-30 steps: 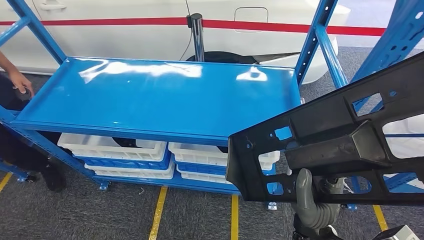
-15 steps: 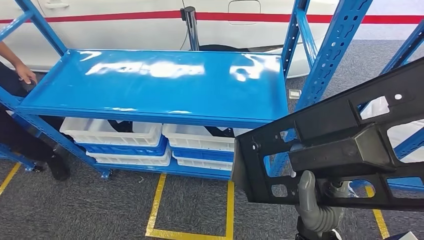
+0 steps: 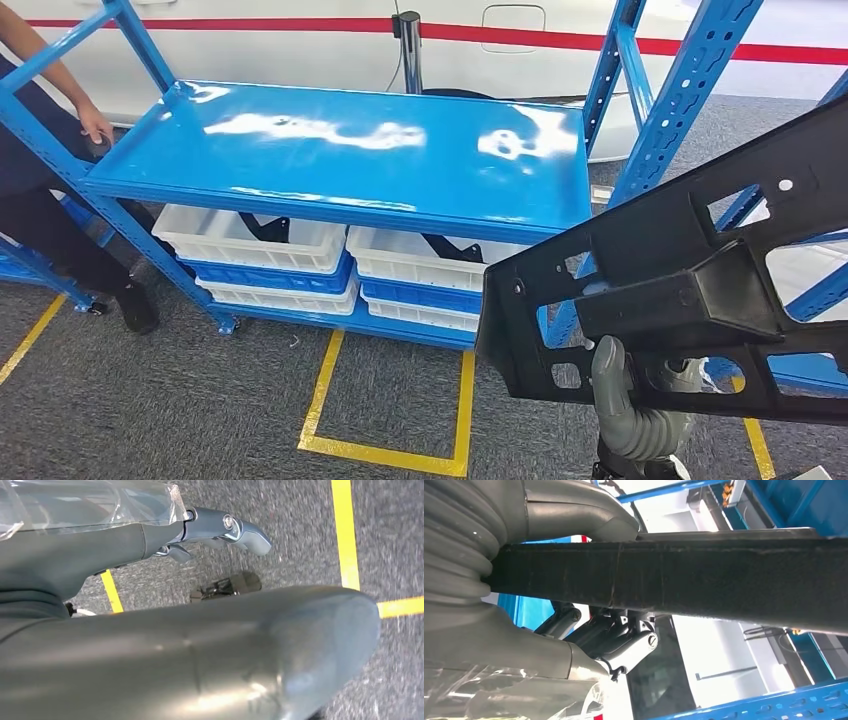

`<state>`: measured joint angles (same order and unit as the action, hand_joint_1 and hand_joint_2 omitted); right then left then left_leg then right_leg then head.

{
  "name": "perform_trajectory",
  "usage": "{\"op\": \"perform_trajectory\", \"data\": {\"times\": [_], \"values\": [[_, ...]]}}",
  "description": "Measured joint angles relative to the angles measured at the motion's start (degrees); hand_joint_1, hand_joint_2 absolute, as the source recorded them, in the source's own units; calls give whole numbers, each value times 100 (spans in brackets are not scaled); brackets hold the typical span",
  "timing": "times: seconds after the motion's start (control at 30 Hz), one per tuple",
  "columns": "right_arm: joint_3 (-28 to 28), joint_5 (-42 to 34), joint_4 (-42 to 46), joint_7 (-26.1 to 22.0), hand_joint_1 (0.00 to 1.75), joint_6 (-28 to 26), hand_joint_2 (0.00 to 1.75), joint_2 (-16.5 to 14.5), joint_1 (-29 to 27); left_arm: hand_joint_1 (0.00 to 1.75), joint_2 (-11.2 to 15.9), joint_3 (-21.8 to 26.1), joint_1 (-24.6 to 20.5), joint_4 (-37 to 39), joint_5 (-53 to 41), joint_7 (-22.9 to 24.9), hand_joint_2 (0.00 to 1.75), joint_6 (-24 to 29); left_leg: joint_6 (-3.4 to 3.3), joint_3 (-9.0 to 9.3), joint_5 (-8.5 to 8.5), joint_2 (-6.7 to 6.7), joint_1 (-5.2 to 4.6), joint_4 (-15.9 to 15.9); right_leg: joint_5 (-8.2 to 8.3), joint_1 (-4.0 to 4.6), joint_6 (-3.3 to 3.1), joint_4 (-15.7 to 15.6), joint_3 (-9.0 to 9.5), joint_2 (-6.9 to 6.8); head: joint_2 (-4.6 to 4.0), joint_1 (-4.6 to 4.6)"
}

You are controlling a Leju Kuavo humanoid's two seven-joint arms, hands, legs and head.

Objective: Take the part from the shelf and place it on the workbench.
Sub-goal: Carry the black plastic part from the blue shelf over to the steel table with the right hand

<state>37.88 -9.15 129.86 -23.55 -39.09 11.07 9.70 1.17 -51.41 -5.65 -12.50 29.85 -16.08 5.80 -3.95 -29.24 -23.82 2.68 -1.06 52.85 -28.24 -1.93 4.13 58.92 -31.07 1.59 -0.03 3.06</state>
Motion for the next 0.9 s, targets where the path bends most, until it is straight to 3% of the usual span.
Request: {"op": "perform_trajectory", "data": {"times": [0.07, 0.13, 0.2, 0.23, 0.3, 0.37, 0.4, 0.43, 0.53, 0.6, 0.67, 0.7, 0.77, 0.83, 0.9], "values": [[8, 2, -8, 5, 175, 9, 175, -3, 18, 0, 5, 0, -11, 1, -22, 4, 0, 1, 56, -111, -23, 51, -5, 138, 39, 1, -58, -295, 144, 78, 0, -4], [17, 3, -16, 14, 175, 22, 175, -7, 25, 0, 10, 0, -6, 2, -61, 12, 0, 5, 81, -174, -8, 98, 2, 183, 71, 20, -153, -260, 101, -10, 1, -2], [26, 3, -21, 21, 175, 31, 175, -9, 29, 0, 10, -1, 2, 3, -89, 19, 0, 13, 141, -267, -107, 32, 21, 349, 100, 15, -220, -263, 84, -106, 1, 2], [29, 4, -22, 21, 175, 33, 175, -10, 32, 0, 10, -2, 1, 4, -95, 21, 0, 17, 186, -385, -250, -38, 37, 598, 111, 6, -245, -266, 73, -156, 1, 5], [33, 4, -24, 21, 175, 34, 175, -12, 30, 0, 8, -2, -9, 4, -100, 22, 0, 19, 274, -759, -632, -154, 78, 1395, 121, 7, -265, -266, 48, -259, 1, 10], [36, 3, -26, 24, 175, 34, 175, -11, 17, 0, 8, -2, -6, 4, -110, 26, 0, 19, 313, -1040, -816, -185, 117, 1982, 121, 7, -267, -265, 35, -374, 1, 9], [36, 3, -27, 26, 175, 33, 175, -10, 10, 0, 8, -2, -1, 4, -116, 28, 0, 19, 311, -1023, -748, -200, 127, 1951, 120, 7, -266, -265, 36, -435, 1, 9], [37, 2, -27, 28, 175, 33, 175, -10, 3, 0, 8, -2, 2, 4, -127, 31, 0, 19, 295, -882, -584, -233, 129, 1665, 120, 8, -265, -266, 42, -494, 1, 9], [34, 2, -25, 29, 175, 19, 175, -9, -34, 0, 6, -3, -14, 4, -172, 36, 0, 21, 185, -258, -82, -576, 52, 389, 112, 24, -243, -277, 63, -647, 1, 8], [30, 2, -22, 29, 175, -4, 175, -3, -96, 0, 3, -4, -24, 4, -194, 48, 0, 25, 144, -171, -33, -668, -6, 129, 106, 33, -202, -289, 68, -735, 1, 8], [26, 2, -18, 29, 175, -21, 175, 2, -153, 0, 1, -4, -15, 4, -200, 71, 0, 28, 124, -197, -18, -575, -22, 118, 110, 29, -156, -316, 90, -817, 1, 8], [18, 1, -13, 29, 175, -27, 175, 5, -182, 0, -4, -4, -2, 4, -200, 82, 0, 32, 112, -176, 14, -525, -4, 79, 96, 24, -131, -315, 104, -797, 0, 7], [-4, 1, 2, 27, 175, -44, 175, 27, -247, 0, -16, -5, 8, 4, -200, 92, 0, 40, 65, -126, 89, -404, 33, -14, -70, 26, -96, -99, 31, -558, 0, 4], [-28, -9, 15, 25, 175, -56, 175, 57, -325, 0, -34, -6, -8, 4, -200, 93, 0, 44, 31, -106, 123, -273, 46, -49, -451, 41, -98, 619, -301, -251, 0, 1], [-50, -55, 21, 23, 175, -57, 175, 76, -408, 0, -63, -7, -13, 4, -201, 99, 0, 45, 22, -107, 123, -121, 38, -42, -689, 58, -94, 1321, -660, -166, 0, 0]]}}
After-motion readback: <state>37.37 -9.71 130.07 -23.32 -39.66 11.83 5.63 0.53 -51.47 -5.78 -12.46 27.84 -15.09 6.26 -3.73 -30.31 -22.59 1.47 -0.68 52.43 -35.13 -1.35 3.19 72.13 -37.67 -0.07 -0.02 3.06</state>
